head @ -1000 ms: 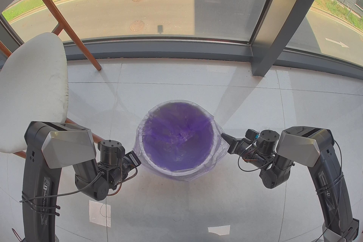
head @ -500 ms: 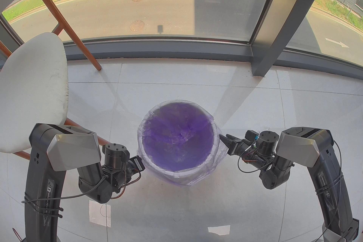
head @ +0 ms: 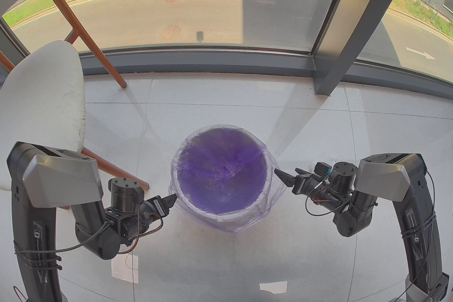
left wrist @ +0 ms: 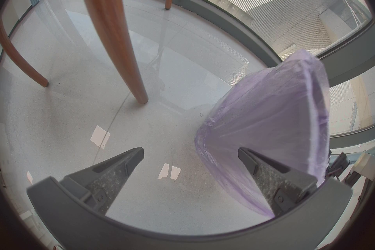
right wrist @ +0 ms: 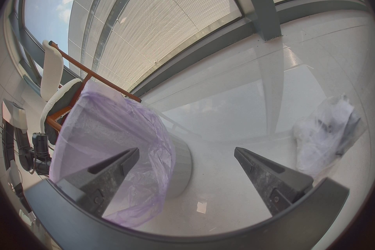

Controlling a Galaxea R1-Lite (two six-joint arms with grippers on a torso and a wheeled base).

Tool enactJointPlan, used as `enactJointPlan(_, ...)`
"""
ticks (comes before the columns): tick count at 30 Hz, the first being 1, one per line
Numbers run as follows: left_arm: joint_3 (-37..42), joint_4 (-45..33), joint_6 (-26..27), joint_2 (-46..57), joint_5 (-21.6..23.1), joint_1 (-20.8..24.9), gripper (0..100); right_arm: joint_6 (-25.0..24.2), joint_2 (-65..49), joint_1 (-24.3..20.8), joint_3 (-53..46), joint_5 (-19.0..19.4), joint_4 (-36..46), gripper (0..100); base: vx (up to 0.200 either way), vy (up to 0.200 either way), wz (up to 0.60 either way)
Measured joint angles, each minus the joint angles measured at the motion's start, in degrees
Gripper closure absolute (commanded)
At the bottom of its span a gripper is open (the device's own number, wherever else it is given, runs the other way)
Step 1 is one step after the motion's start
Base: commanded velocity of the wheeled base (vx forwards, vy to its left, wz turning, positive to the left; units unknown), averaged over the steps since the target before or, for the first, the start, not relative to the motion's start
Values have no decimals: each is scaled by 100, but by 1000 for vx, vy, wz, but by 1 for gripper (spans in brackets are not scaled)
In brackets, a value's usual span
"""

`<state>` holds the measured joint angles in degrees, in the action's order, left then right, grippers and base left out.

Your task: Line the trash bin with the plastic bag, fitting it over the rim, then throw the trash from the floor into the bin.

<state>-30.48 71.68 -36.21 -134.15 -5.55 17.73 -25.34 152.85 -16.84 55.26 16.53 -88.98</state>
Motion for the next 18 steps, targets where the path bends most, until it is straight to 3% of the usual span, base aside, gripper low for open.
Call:
enactJointPlan(7, 1047, 395, -176, 689, 90, -4, 0, 22, -284, 201, -367, -30, -2, 0, 0, 0, 0)
enactJointPlan(14, 2083, 1273, -222, 1328, 112, 11, 0, 79, -709, 502, -545, -151, 27, 0, 0, 0, 0)
enactJointPlan(18, 2531, 1442, -233, 1858, 115, 52, 0, 143, -1186, 680, -571, -158, 684, 0, 0, 0, 0)
